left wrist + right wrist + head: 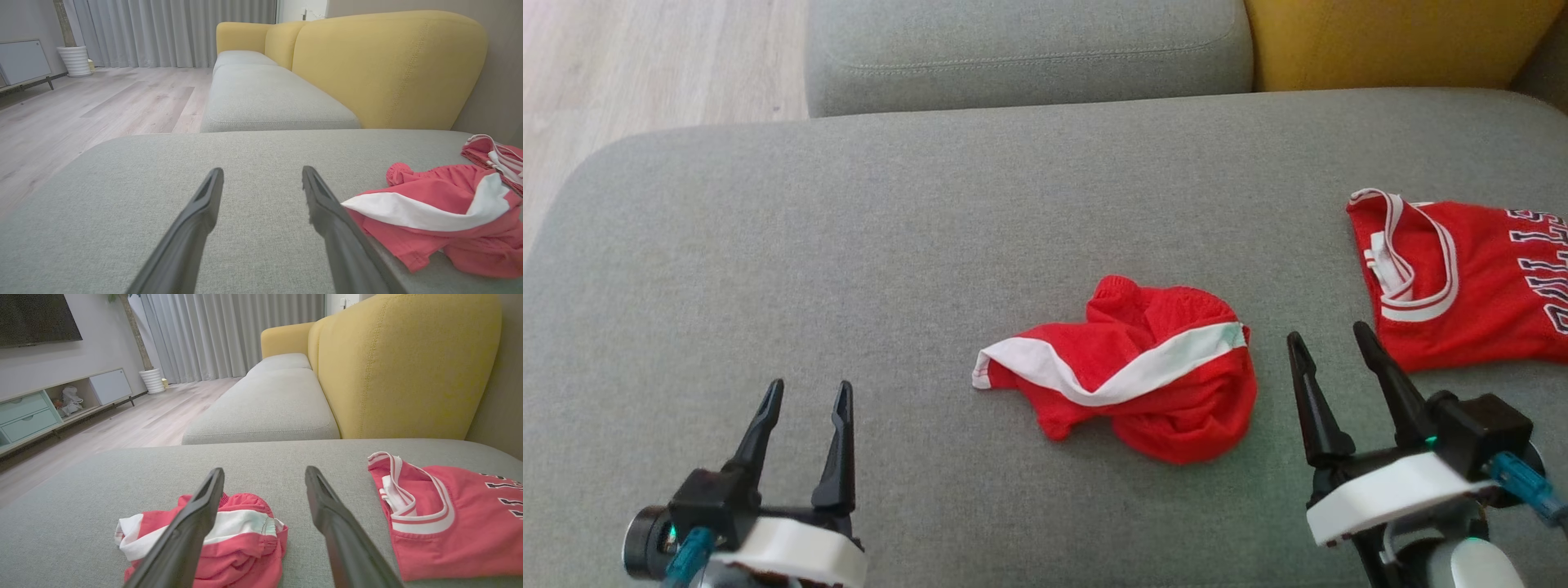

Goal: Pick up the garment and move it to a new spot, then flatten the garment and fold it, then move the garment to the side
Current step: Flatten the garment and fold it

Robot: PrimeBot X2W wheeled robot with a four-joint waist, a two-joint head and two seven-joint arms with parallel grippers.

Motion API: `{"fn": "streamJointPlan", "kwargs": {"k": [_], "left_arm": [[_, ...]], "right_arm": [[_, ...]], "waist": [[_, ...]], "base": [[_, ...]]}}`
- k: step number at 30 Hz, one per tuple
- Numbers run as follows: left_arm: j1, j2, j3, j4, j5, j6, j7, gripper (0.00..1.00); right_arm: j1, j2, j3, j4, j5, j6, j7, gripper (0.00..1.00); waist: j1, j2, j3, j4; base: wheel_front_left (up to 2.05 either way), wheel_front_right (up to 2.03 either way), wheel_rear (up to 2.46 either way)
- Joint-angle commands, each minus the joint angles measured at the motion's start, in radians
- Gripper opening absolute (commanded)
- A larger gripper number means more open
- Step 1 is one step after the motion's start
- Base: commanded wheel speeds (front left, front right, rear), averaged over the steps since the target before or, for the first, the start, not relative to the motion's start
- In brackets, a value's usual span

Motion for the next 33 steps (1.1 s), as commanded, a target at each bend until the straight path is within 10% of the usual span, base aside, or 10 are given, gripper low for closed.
{"fn": "streamJointPlan", "kwargs": {"k": [1, 12, 33], "left_arm": [[-0.029, 0.013, 0.034, -0.038, 0.004, 0.007, 0.003, 1.00], [-0.040, 0.015, 0.014, -0.050, 0.002, 0.005, 0.014, 1.00], [-0.377, -0.056, -0.173, 0.365, -0.066, -0.197, 0.107, 1.00]], "right_arm": [[-0.022, -0.003, 0.021, -0.042, -0.005, 0.007, 0.005, 1.00], [-0.026, -0.003, 0.014, -0.042, -0.002, 0.007, 0.007, 1.00], [-0.091, -0.003, 0.019, 0.006, 0.018, 0.007, -0.002, 1.00]], "waist": [[0.0000, 0.0000, 0.002, 0.001], [0.0000, 0.0000, 0.016, 0.003], [0.0000, 0.0000, 0.179, -0.050]], "base": [[0.00, 0.00, 0.00], [0.00, 0.00, 0.00], [0.00, 0.00, 0.00]]}}
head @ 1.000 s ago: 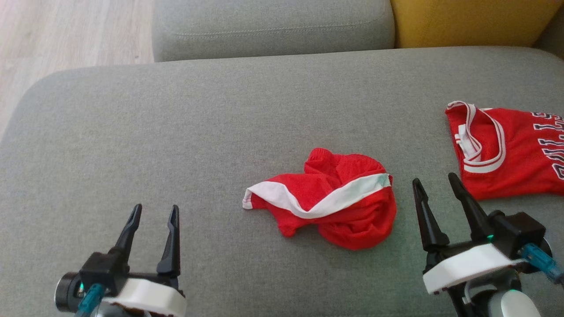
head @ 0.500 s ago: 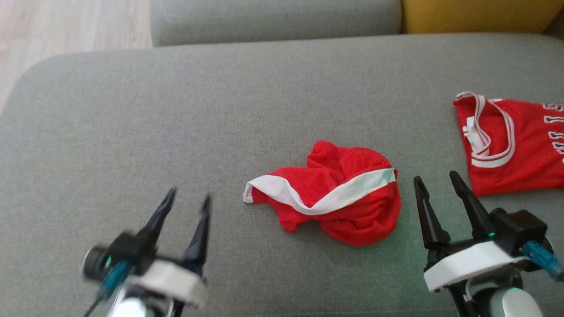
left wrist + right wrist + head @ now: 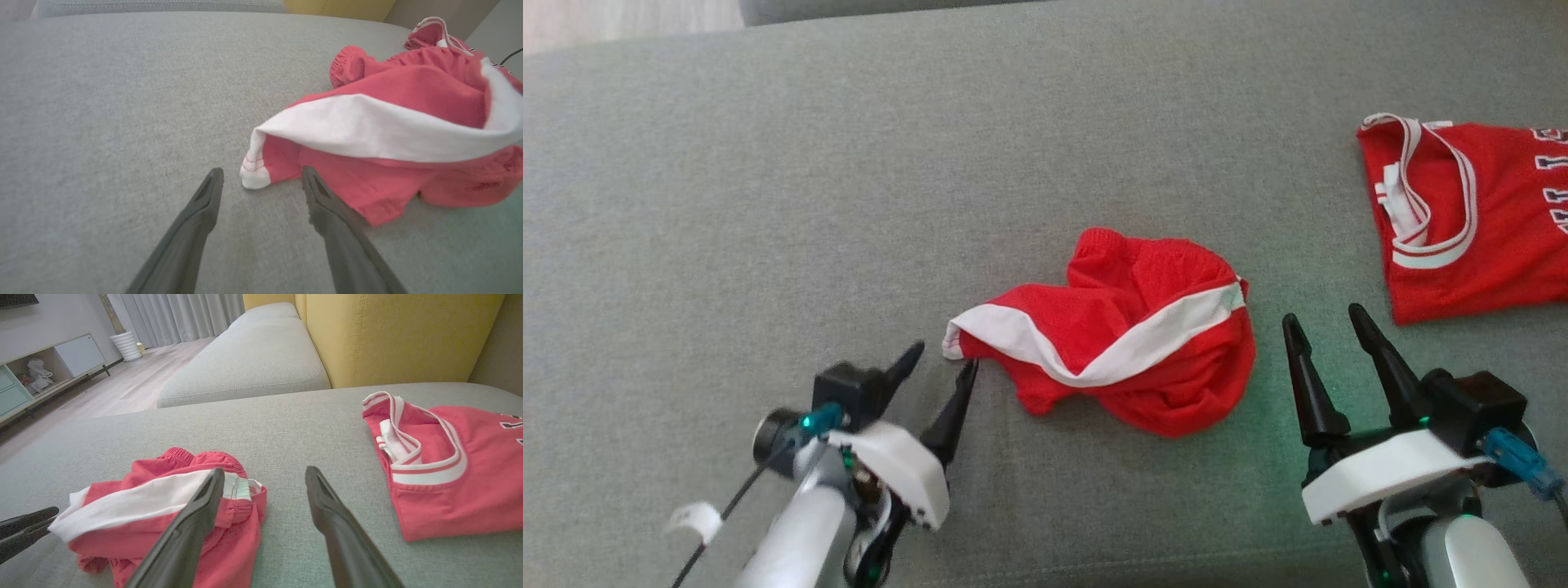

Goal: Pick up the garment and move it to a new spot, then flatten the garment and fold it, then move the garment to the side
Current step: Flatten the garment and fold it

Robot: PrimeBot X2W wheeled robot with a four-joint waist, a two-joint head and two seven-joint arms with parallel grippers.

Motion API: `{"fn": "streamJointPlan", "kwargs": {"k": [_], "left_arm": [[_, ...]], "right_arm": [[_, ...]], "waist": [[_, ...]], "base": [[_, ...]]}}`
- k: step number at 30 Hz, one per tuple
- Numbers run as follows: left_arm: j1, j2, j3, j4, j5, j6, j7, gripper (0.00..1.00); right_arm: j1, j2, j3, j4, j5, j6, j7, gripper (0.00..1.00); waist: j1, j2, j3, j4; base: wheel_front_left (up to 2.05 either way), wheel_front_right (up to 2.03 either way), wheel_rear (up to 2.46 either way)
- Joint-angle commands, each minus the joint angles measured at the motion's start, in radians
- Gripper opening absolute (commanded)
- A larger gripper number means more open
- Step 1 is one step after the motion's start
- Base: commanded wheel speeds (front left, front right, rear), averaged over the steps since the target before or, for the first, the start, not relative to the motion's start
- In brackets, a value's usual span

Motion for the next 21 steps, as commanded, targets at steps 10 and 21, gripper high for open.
{"fn": "streamJointPlan", "kwargs": {"k": [10, 21], "left_arm": [[-0.149, -0.017, -0.021, 0.160, -0.044, -0.026, -0.072, 0.00], [-0.197, -0.023, -0.064, 0.227, -0.064, -0.031, -0.124, 0.00]], "right_arm": [[-0.060, -0.003, 0.013, 0.003, 0.014, 0.007, -0.008, 1.00], [-0.160, -0.038, 0.083, 0.163, 0.061, 0.007, 0.027, 1.00]], "waist": [[0.0000, 0.0000, 0.019, -0.014], [0.0000, 0.0000, 0.027, 0.013]], "base": [[0.00, 0.00, 0.00], [0.00, 0.00, 0.00]]}}
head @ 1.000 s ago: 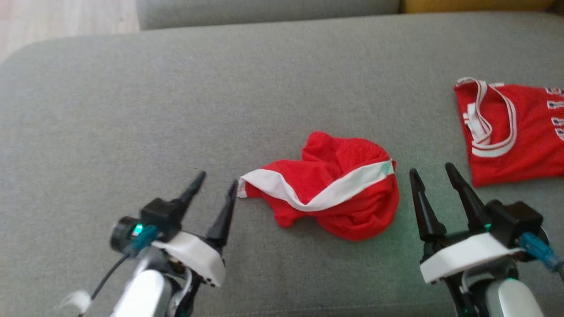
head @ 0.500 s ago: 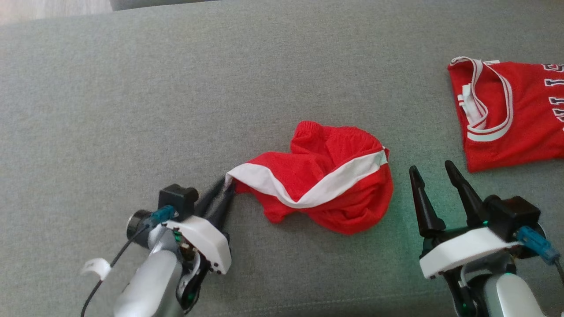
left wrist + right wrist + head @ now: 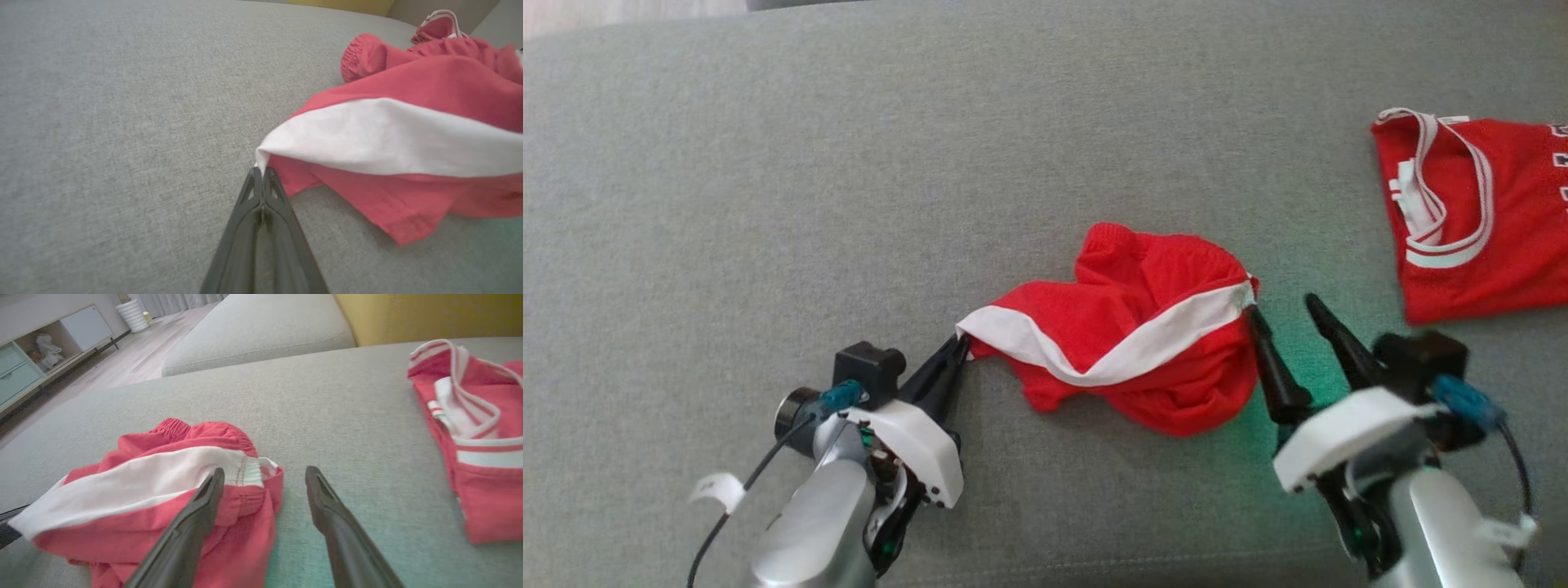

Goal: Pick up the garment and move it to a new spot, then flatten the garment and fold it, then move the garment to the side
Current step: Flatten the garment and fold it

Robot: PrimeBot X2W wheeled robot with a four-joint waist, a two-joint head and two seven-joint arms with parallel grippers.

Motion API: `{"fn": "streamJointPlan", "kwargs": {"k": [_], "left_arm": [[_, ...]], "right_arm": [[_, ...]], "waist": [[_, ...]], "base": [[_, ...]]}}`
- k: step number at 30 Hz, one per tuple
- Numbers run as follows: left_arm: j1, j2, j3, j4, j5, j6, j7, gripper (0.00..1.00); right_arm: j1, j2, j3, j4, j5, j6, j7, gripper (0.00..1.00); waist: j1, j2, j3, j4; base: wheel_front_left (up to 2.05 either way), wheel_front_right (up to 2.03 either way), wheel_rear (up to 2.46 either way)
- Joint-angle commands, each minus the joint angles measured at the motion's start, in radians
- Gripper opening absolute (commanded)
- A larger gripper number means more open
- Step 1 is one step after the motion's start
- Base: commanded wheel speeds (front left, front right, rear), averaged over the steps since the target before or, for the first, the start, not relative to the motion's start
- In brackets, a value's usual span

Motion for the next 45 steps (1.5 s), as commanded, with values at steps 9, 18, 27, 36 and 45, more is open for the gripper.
{"fn": "streamJointPlan", "kwargs": {"k": [9, 18, 27, 36, 45], "left_arm": [[-0.065, 0.008, 0.005, -0.006, -0.015, -0.005, -0.030, 0.00], [-0.060, 0.020, 0.023, -0.028, -0.013, 0.005, -0.037, 0.00], [0.011, 0.076, 0.131, -0.315, 0.039, 0.069, -0.038, 0.00], [0.019, 0.120, 0.197, -0.617, 0.112, 0.088, -0.039, 0.00], [-0.046, 0.139, 0.224, -0.779, 0.139, 0.107, -0.030, 0.00]], "right_arm": [[-0.124, -0.051, 0.116, 0.095, 0.115, 0.007, 0.105, 1.00], [-0.155, -0.100, 0.155, 0.053, 0.147, 0.007, 0.107, 0.00], [-0.154, -0.115, 0.105, -0.081, 0.120, 0.007, 0.079, 0.00], [-0.222, -0.139, 0.048, -0.216, 0.118, 0.007, 0.098, 0.00], [-0.275, -0.137, 0.013, -0.335, 0.124, 0.007, 0.137, 0.00]], "waist": [[0.0000, 0.0000, 0.022, 0.031], [0.0000, 0.0000, 0.028, 0.040], [0.0000, 0.0000, -0.007, 0.032], [0.0000, 0.0000, -0.082, 0.026], [0.0000, 0.0000, -0.165, 0.019]], "base": [[0.00, 0.00, 0.00], [0.00, 0.00, 0.00], [0.00, 0.00, 0.00], [0.00, 0.00, 0.00], [0.00, 0.00, 0.00]]}}
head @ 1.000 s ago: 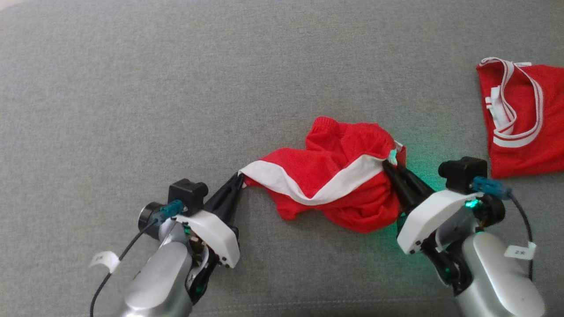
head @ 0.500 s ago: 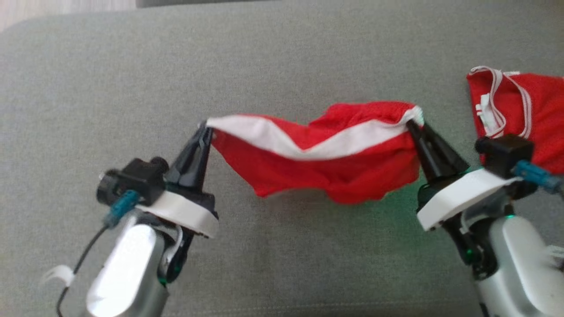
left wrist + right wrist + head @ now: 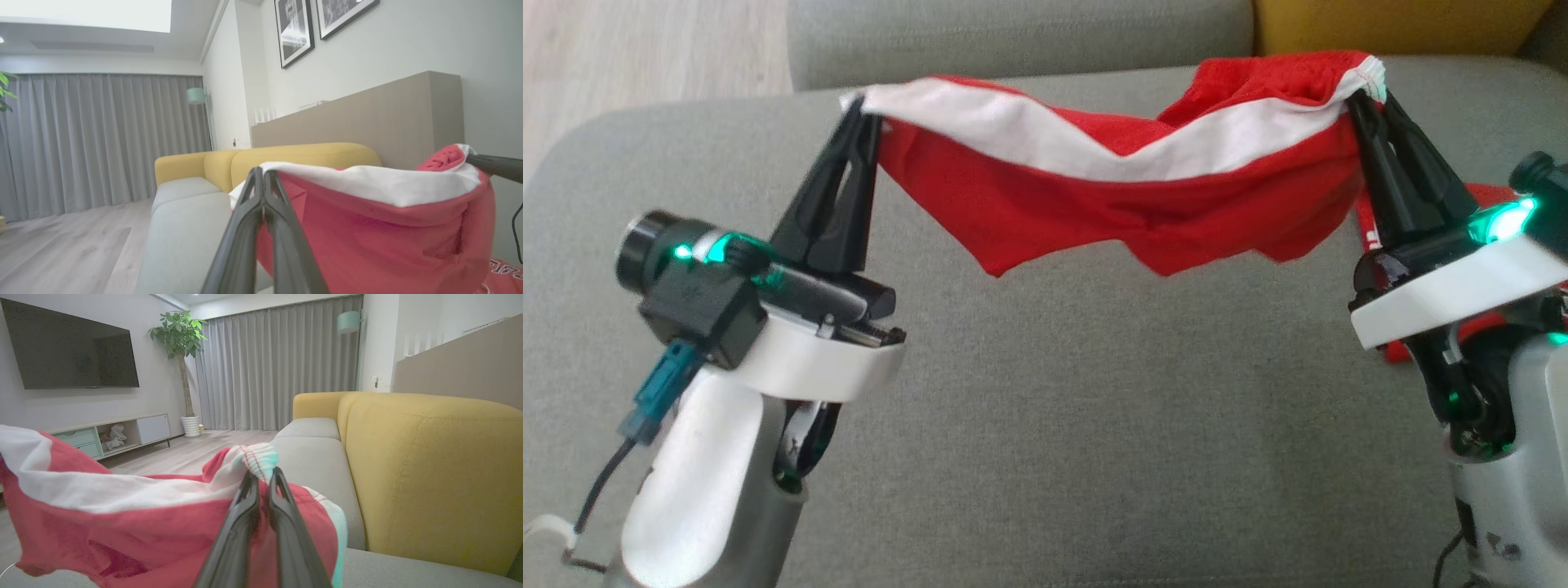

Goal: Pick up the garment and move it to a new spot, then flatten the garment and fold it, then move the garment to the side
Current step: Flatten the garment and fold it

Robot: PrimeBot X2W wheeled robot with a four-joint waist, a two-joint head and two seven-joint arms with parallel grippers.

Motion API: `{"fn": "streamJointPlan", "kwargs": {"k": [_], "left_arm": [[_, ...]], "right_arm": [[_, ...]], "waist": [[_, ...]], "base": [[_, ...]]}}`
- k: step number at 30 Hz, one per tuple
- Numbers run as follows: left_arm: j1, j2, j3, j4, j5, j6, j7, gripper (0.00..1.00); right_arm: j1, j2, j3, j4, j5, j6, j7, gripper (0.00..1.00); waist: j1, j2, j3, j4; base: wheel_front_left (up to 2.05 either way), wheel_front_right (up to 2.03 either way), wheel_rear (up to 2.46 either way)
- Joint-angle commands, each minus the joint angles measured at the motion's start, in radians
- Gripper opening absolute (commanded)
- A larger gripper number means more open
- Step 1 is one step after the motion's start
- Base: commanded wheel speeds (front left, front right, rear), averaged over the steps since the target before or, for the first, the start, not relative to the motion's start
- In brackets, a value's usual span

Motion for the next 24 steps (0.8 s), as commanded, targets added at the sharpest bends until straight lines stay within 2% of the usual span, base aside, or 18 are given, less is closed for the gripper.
{"fn": "streamJointPlan", "kwargs": {"k": [1, 9, 24], "left_arm": [[-0.052, 0.028, 0.046, -0.054, 0.006, 0.013, 0.008, 0.00], [-0.003, 0.035, 0.044, -0.103, -0.005, 0.032, 0.044, 0.00], [0.010, 0.041, 0.042, -0.120, -0.023, 0.043, 0.063, 0.00]], "right_arm": [[-0.027, -0.002, 0.007, -0.051, 0.005, 0.007, 0.012, 0.00], [0.035, 0.031, -0.003, -0.070, 0.019, 0.007, 0.030, 0.00], [0.057, 0.050, -0.011, -0.066, 0.027, 0.007, 0.044, 0.00]], "waist": [[0.0000, 0.0000, -0.025, -0.005], [0.0000, 0.0000, -0.053, -0.017], [0.0000, 0.0000, -0.037, -0.019]], "base": [[0.00, 0.00, 0.00], [0.00, 0.00, 0.00], [0.00, 0.00, 0.00]]}}
